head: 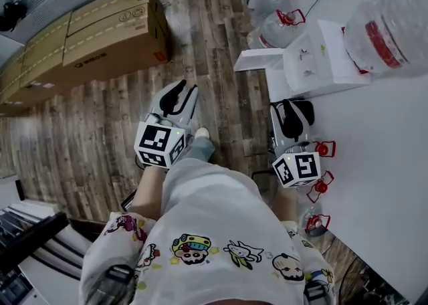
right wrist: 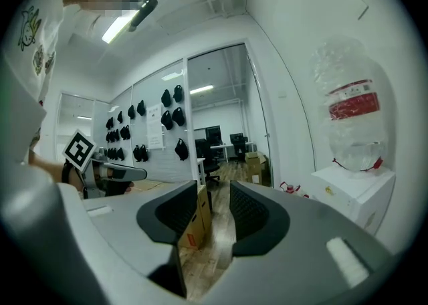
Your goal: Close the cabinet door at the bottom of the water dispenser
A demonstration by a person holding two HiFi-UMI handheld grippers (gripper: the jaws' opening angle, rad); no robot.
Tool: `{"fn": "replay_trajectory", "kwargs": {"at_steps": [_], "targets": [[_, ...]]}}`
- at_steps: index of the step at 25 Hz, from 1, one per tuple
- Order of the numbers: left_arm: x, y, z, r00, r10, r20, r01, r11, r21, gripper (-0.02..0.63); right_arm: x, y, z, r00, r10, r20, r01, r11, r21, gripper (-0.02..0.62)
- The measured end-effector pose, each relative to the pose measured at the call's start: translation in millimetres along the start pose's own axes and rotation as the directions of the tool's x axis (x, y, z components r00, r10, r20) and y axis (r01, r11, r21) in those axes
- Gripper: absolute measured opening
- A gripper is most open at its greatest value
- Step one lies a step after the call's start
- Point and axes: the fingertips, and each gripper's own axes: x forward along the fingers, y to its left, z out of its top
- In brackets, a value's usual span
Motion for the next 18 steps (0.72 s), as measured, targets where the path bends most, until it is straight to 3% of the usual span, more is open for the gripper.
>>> {"fn": "replay_trajectory", "kwargs": {"at_steps": [10, 18], "targets": [[26.7, 45.4, -0.2, 0.997, -0.073, -0.035, 0.072, 0.997, -0.036, 0.126, 42.6, -0.4, -6.8, 0.994, -0.084, -0.073, 0.086, 0.996, 0.03, 0.17], [77.3, 57.2, -8.5, 0.993, -0.088, -0.076, 0.085, 0.995, -0.047, 0.13, 74.3, -37.3, -19.8, 0.989, -0.11, -0.1, 0.116, 0.992, 0.056, 0.173]]}}
